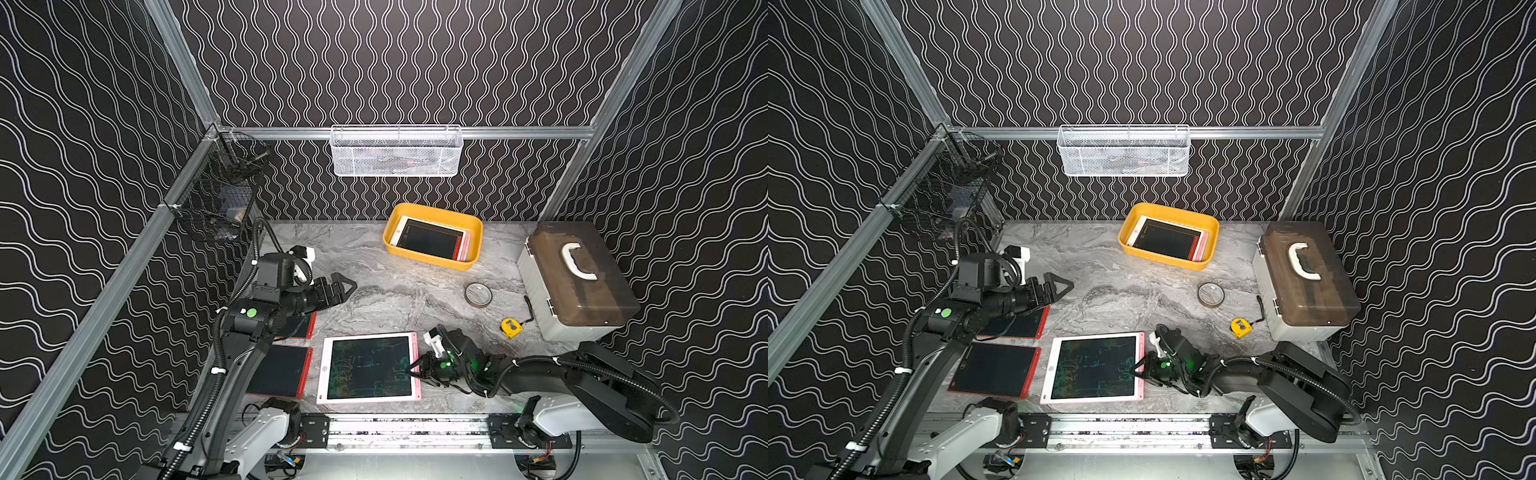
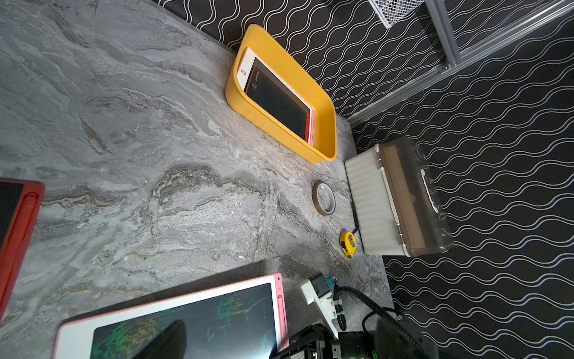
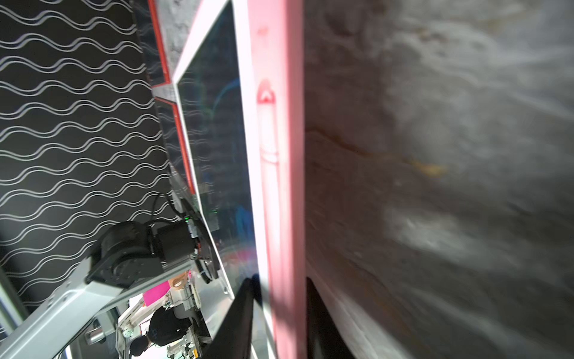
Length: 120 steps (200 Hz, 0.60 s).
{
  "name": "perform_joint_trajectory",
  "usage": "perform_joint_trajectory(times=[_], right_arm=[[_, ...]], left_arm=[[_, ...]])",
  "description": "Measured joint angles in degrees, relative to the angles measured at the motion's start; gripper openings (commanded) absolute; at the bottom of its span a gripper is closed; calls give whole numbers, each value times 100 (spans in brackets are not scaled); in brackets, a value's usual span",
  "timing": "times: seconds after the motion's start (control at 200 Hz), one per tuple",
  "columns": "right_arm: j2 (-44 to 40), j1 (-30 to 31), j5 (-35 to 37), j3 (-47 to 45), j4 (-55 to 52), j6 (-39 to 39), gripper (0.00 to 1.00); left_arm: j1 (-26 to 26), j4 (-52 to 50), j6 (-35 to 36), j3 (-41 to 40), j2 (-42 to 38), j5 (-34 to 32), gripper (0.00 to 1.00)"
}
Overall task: Take out the writing tablet from the storage box
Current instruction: Place the writing tablet at the center of the board.
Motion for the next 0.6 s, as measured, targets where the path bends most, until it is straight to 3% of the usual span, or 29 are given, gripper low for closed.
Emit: perform_joint_trajectory(times=[0.32, 0.6], right_arm=[[-179, 7, 212, 313, -1154, -234, 54], [-337, 7, 455, 575, -1906, -409, 60]], left_arm=[[0, 0, -13, -2, -35, -7, 98], [0, 2, -22, 2, -57, -26, 98]])
